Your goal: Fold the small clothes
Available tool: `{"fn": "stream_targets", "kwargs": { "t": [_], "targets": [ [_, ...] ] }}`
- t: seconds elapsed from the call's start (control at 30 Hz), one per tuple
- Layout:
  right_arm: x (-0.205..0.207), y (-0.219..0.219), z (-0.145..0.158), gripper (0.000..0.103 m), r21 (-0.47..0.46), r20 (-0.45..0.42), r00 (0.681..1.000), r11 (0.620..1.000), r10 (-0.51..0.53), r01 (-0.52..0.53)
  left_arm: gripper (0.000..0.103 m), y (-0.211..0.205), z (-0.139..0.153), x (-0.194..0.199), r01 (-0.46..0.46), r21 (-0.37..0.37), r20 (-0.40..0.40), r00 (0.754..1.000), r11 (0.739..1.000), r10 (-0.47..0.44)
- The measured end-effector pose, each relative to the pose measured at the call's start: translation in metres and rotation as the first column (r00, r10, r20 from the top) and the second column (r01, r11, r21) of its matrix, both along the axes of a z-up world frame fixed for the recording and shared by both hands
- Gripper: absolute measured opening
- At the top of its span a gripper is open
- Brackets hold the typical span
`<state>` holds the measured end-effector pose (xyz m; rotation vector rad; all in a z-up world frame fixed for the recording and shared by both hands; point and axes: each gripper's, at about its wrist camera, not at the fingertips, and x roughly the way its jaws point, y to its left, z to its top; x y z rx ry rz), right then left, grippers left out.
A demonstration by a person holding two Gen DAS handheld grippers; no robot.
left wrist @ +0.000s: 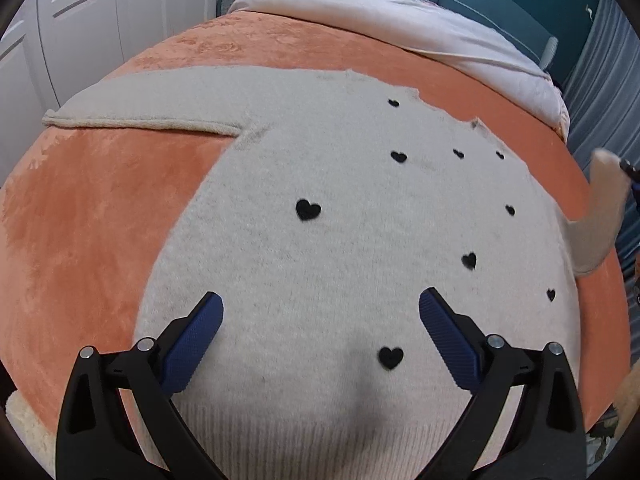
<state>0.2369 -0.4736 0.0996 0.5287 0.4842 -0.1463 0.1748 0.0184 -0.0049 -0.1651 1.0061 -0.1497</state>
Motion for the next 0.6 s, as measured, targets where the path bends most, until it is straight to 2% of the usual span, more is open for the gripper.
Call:
{"fn": "stream_targets", "kwargs": {
  "t": [0.03,0.1,0.17,0.23,0.3,0.37,0.43,0.53,0.6],
  "targets": [
    [0.018,0.044,0.005,0.016,-0.009,0.019,0.992,0.992,0.124,-0.123,0.096,0.004,0.003,0.006,-0.009,-0.017,0.008,1.0,1.0,0.01],
    [0.044,0.111,-0.007,0.02,0.009,0.02,0.956,0.956,0.294,-0.294,0.097,0.01,0.01,0.017,-0.025,-0.055,0.02,0.999,0.998,0.026],
    [0.064,0.168,-0.038,0.027,0.004,-0.041,0.917,0.918,0.396,-0.396,0.097,0.016,0.015,0.033,-0.029,-0.121,0.023,0.999,0.992,0.032],
    [0.074,0.193,-0.074,0.028,0.02,-0.126,0.9,0.908,0.417,-0.418,0.098,0.019,0.016,0.051,-0.032,-0.172,0.018,0.999,0.985,0.036],
    [0.065,0.191,-0.1,0.029,0.054,-0.181,0.904,0.922,0.387,-0.384,0.098,0.02,0.015,0.073,-0.026,-0.212,0.015,0.999,0.977,0.03],
    [0.048,0.172,-0.117,0.033,0.107,-0.206,0.915,0.938,0.346,-0.33,0.098,0.017,0.012,0.097,-0.015,-0.237,0.018,1.0,0.971,0.02],
    [0.014,0.146,-0.131,0.044,0.162,-0.223,0.936,0.957,0.272,-0.239,0.098,0.009,0.002,0.126,-0.015,-0.249,0.008,1.0,0.968,0.017],
    [-0.024,0.104,-0.141,0.051,0.23,-0.246,0.956,0.968,0.161,-0.104,0.098,0.0,-0.023,0.164,-0.073,-0.299,-0.077,0.996,0.951,0.052],
    [-0.03,0.073,-0.151,0.051,0.274,-0.26,0.961,0.962,0.093,-0.019,0.096,-0.002,-0.041,0.18,-0.135,-0.365,-0.143,0.986,0.921,0.088]
  ]
}}
